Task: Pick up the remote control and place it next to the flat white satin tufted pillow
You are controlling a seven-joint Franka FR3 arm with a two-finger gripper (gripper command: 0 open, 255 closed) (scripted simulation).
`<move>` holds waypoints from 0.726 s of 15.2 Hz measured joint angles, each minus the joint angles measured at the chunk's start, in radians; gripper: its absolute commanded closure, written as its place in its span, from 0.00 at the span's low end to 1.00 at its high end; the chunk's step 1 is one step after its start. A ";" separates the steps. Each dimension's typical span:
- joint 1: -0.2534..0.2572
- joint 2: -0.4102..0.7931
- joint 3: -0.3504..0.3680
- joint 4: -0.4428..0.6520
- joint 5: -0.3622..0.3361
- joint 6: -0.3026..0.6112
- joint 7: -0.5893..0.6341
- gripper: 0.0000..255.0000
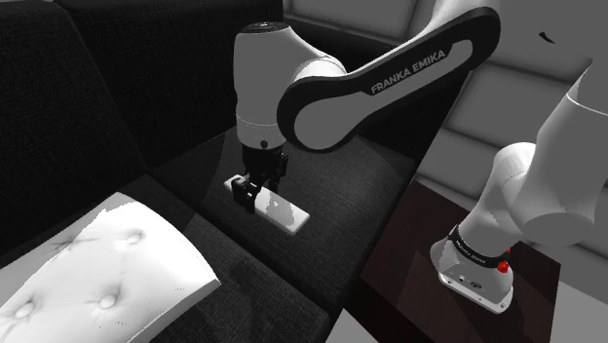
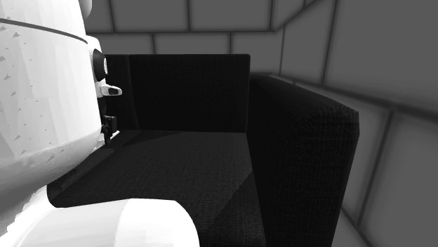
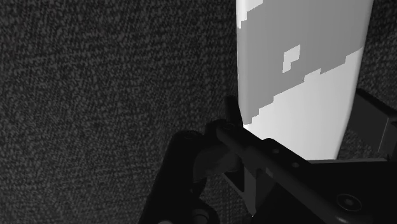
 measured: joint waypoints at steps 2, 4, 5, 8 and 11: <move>0.001 0.013 0.000 -0.013 -0.003 0.025 0.001 1.00; 0.001 0.023 0.000 -0.026 -0.006 0.049 0.001 1.00; 0.001 0.031 -0.001 -0.032 -0.008 0.062 0.001 1.00; 0.005 0.055 -0.001 -0.045 -0.015 0.098 0.007 1.00; 0.006 0.069 -0.002 -0.064 -0.019 0.131 0.008 1.00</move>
